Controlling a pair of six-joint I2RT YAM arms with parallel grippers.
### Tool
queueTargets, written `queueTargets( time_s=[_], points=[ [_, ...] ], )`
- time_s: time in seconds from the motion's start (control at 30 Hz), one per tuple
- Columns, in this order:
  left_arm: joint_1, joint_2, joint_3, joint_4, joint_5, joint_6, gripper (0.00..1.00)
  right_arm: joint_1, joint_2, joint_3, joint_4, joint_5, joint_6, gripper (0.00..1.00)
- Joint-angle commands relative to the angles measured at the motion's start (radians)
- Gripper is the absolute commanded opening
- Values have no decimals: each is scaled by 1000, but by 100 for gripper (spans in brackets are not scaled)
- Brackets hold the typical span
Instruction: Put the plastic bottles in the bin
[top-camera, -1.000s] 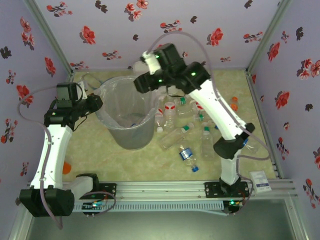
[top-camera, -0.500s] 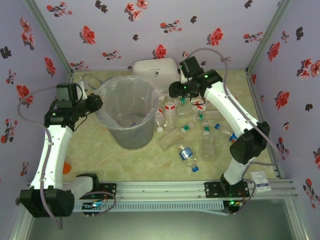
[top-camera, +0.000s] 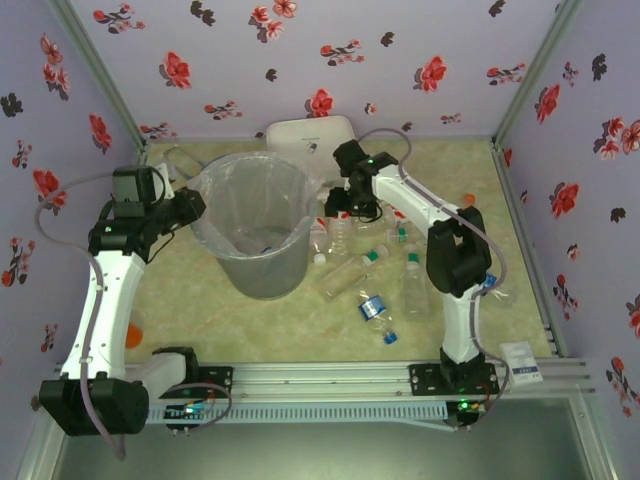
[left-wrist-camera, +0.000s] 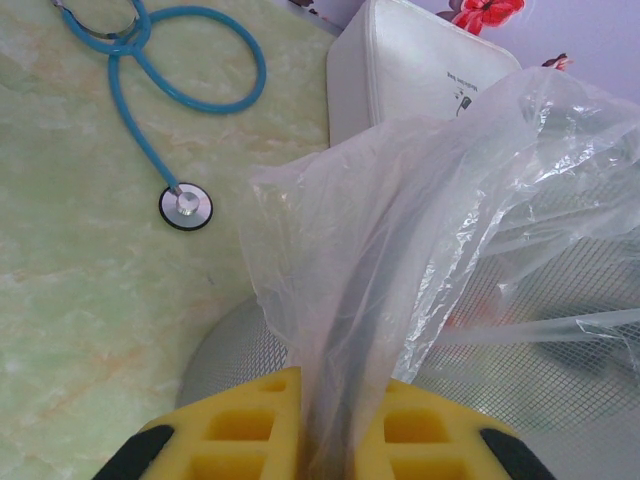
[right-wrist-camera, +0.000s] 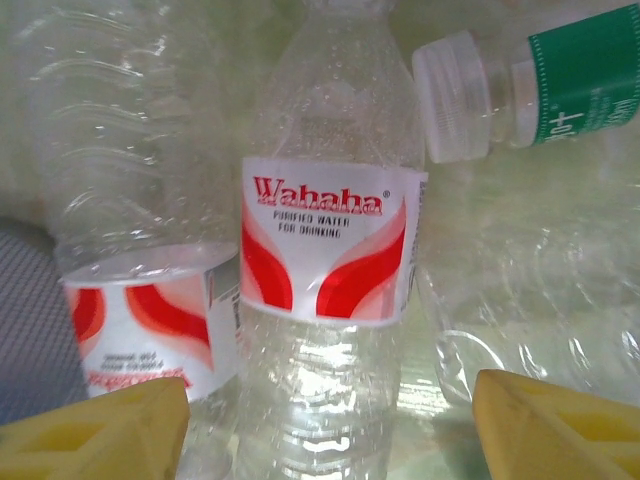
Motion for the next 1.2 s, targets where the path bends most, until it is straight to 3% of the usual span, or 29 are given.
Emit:
queueTargets(
  time_s=[0.0, 0.33, 0.63, 0.83, 1.17],
  points=[
    [6, -6, -20, 32, 15, 34, 8, 19, 42, 48, 11, -12, 25, 77],
    [7, -5, -22, 35, 16, 37, 9, 18, 139, 94, 7, 32, 16, 81],
    [7, -5, -22, 36, 14, 35, 9, 6, 157, 118, -4, 66, 0, 71],
    [7, -3, -23, 41, 14, 32, 9, -1, 190, 145, -39, 75, -14, 78],
    [7, -13, -34, 40, 15, 29, 9, -1, 232, 204, -41, 80, -27, 69]
  ],
)
